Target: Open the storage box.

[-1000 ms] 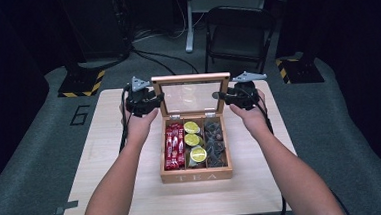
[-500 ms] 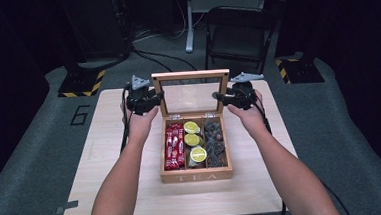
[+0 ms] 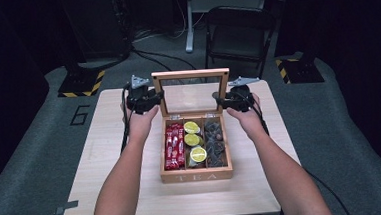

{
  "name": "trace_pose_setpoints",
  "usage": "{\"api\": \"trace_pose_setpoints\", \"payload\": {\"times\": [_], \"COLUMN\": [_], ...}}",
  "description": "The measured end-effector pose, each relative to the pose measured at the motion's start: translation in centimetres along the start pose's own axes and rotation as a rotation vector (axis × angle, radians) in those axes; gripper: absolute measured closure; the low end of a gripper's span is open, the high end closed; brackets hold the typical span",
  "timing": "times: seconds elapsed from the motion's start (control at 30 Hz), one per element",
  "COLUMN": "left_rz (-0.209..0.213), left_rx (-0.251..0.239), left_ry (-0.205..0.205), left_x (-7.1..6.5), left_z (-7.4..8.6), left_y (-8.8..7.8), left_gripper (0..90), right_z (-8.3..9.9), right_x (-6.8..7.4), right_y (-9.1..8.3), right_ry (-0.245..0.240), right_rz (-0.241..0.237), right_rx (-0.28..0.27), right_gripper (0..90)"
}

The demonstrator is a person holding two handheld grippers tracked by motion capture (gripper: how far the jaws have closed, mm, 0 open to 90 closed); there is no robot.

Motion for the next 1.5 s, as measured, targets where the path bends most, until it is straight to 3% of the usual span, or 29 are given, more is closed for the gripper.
{"api": "trace_pose_setpoints", "payload": {"times": [0.67,0.93,1.5], "left_rz": [0.009,0.026,0.059], "left_rx": [0.006,0.011,0.036], "left_ry": [0.003,-0.021,-0.036], "left_x": [0.2,0.5,0.7], "left_z": [0.0,0.1,2.0], "left_y": [0.2,0.1,-1.1], "left_gripper": [64.1,63.4,57.7], "right_z": [1.8,1.9,1.6], "right_x": [-0.2,-0.4,-0.7], "right_y": [1.0,1.0,1.5], "right_ry": [0.003,0.017,0.013], "right_rz": [0.028,0.015,0.029], "right_rx": [0.068,0.08,0.077], "right_gripper": [61.7,63.8,63.9]}}
Point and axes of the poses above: each handheld gripper's, and its own axes: y roughly forward along the jaws, z roughly out of its underside, x roughly to its left, the point moved 2 cm from there along y, roughly forward along the jaws, and after that the axes turned 15 degrees about -x, right-handed, at the moved point
